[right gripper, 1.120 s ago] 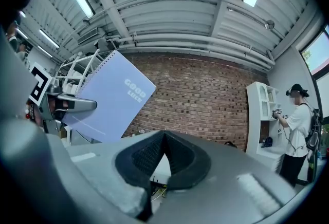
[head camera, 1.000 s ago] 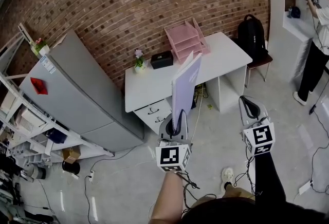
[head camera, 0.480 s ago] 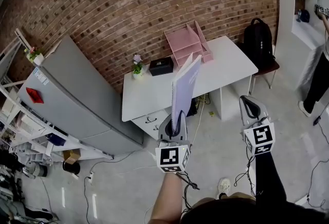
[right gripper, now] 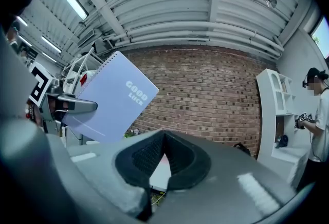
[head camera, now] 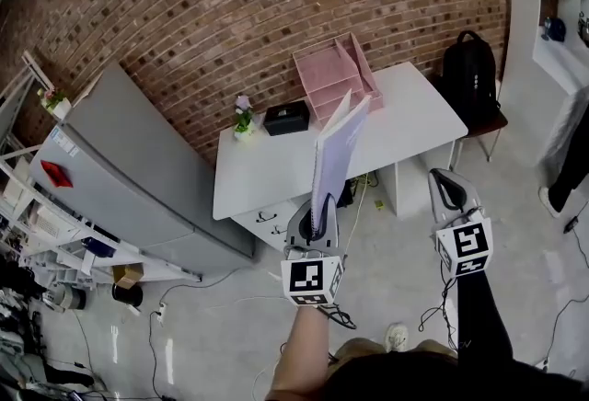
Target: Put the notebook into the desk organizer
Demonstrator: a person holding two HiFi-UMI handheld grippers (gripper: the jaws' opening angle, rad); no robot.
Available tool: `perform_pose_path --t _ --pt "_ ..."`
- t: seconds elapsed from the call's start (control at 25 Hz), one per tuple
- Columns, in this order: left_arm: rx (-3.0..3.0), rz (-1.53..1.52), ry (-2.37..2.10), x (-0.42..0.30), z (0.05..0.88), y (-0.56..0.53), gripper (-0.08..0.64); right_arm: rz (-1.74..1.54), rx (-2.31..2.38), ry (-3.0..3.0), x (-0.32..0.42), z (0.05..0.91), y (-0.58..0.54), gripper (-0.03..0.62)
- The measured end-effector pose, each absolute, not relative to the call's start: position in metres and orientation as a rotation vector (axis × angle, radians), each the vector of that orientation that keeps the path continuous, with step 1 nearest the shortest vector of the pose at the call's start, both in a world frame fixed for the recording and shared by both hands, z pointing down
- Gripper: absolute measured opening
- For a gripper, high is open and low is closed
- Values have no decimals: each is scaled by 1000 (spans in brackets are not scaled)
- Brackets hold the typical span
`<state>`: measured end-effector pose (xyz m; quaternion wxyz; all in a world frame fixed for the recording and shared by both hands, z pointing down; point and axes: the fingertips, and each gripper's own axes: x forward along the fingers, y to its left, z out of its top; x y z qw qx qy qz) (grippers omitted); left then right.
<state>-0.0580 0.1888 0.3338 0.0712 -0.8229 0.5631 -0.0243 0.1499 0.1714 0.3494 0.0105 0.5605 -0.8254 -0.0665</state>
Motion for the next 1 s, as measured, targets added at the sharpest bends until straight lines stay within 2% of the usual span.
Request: perform_pose_path --t 0.48,1.0 --pt "-2495 -73 1693 -56 346 151 35 -237 1720 -2586 144 348 131 0" --pt "-2573 -102 1657 -62 378 33 35 -250 1722 -2550 136 361 17 0"
